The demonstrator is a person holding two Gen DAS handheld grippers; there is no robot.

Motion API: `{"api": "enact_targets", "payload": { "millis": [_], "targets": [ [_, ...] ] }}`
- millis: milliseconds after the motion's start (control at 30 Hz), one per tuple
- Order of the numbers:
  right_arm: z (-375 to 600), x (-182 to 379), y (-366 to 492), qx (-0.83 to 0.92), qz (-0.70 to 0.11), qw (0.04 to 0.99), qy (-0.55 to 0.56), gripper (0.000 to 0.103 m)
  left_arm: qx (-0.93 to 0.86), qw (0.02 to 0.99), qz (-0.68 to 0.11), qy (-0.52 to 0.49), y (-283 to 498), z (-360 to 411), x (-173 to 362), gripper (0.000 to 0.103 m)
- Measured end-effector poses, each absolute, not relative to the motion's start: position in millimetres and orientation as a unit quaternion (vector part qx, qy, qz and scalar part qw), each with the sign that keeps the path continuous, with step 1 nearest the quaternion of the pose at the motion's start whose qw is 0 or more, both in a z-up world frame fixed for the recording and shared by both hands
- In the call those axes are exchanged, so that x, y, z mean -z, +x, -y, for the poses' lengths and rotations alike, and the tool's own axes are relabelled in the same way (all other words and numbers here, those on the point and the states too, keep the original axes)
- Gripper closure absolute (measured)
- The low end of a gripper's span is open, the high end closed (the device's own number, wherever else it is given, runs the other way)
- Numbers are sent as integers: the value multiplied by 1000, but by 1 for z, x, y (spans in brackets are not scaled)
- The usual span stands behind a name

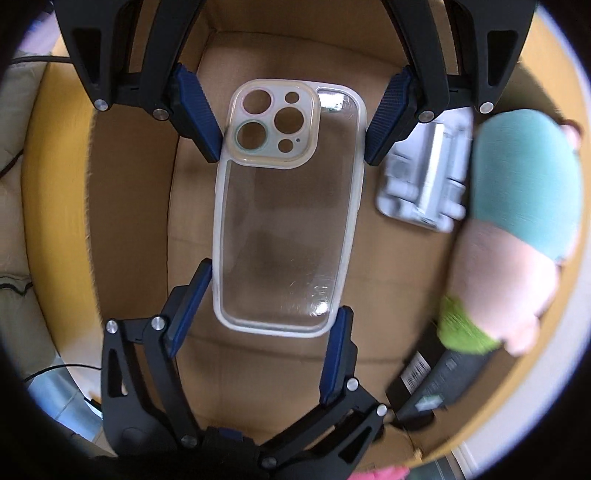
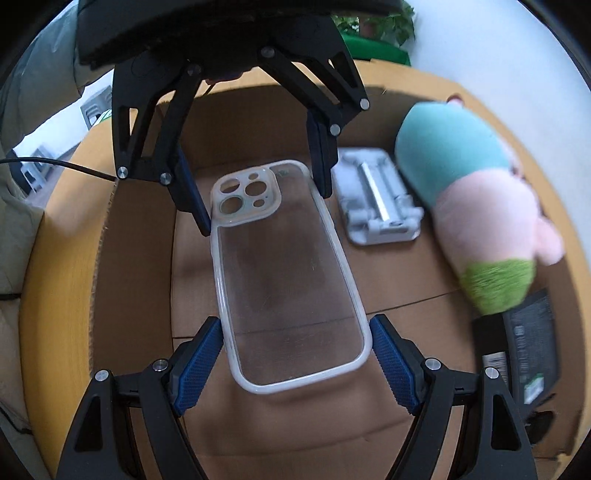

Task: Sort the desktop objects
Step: 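Open both grippers to release the phone case in the box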

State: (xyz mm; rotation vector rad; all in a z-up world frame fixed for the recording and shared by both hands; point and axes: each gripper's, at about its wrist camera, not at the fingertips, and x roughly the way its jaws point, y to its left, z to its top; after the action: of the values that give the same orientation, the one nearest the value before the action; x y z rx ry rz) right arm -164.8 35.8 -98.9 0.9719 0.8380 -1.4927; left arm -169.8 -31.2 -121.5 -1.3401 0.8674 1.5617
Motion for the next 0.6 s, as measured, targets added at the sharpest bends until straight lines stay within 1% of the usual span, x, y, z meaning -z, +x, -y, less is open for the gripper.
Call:
{"api": "enact_targets", "payload": {
  "millis": [200, 367, 600],
  "targets": [
    [-31, 121, -158, 617, -353, 552, 436, 22, -612, 438, -353, -556, -162, 29, 137, 24],
    [-32, 120, -154, 626, -347, 549, 432, 20, -612, 420, -363, -563, -157, 31, 139, 23],
    [-43, 110, -144, 639, -346, 534, 433, 21, -609, 408, -401, -550, -139, 33, 135, 23]
  ]
}}
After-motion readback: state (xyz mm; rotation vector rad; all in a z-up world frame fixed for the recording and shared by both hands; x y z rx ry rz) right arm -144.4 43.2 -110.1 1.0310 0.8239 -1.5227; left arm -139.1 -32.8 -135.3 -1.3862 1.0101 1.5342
